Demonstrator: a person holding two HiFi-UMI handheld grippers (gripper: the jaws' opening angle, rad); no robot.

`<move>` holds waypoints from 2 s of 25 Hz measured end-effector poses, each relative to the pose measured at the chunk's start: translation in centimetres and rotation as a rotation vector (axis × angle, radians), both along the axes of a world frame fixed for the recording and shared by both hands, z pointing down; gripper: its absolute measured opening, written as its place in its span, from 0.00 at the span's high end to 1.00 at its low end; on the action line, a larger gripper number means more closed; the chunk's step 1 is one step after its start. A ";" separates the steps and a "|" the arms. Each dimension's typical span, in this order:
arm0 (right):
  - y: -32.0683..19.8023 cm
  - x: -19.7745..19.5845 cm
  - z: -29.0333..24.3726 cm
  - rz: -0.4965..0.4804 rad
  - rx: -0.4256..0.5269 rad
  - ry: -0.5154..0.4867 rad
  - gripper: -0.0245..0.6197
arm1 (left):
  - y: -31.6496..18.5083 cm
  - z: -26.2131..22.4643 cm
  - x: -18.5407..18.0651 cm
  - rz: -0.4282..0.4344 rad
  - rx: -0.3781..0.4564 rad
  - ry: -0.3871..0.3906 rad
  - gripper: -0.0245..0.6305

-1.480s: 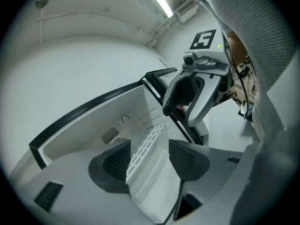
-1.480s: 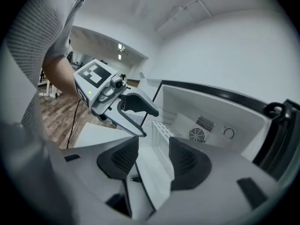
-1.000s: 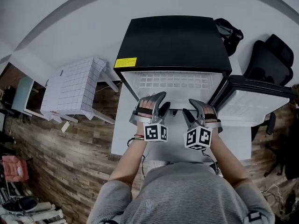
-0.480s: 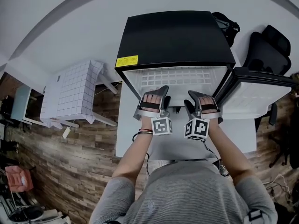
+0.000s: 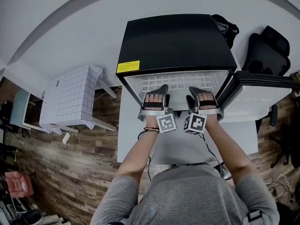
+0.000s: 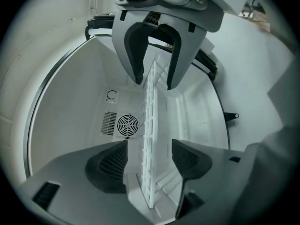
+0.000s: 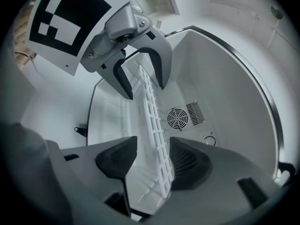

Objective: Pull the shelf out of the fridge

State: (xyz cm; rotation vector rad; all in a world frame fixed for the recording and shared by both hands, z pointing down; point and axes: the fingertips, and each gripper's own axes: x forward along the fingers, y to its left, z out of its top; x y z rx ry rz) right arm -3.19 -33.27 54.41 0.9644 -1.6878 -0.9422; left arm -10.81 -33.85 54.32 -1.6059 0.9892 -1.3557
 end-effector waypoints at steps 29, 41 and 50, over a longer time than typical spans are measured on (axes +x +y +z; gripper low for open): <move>-7.1 -0.8 0.5 0.031 0.093 0.128 0.64 | -5.5 2.6 -0.5 -0.004 -0.041 -0.004 0.56; -8.2 -0.3 1.3 0.031 0.139 0.176 0.88 | -7.5 1.0 -1.8 -0.043 0.083 -0.095 0.88; -8.2 -0.3 1.0 0.039 0.144 0.158 0.89 | -7.5 1.1 -1.8 -0.066 0.099 -0.055 0.89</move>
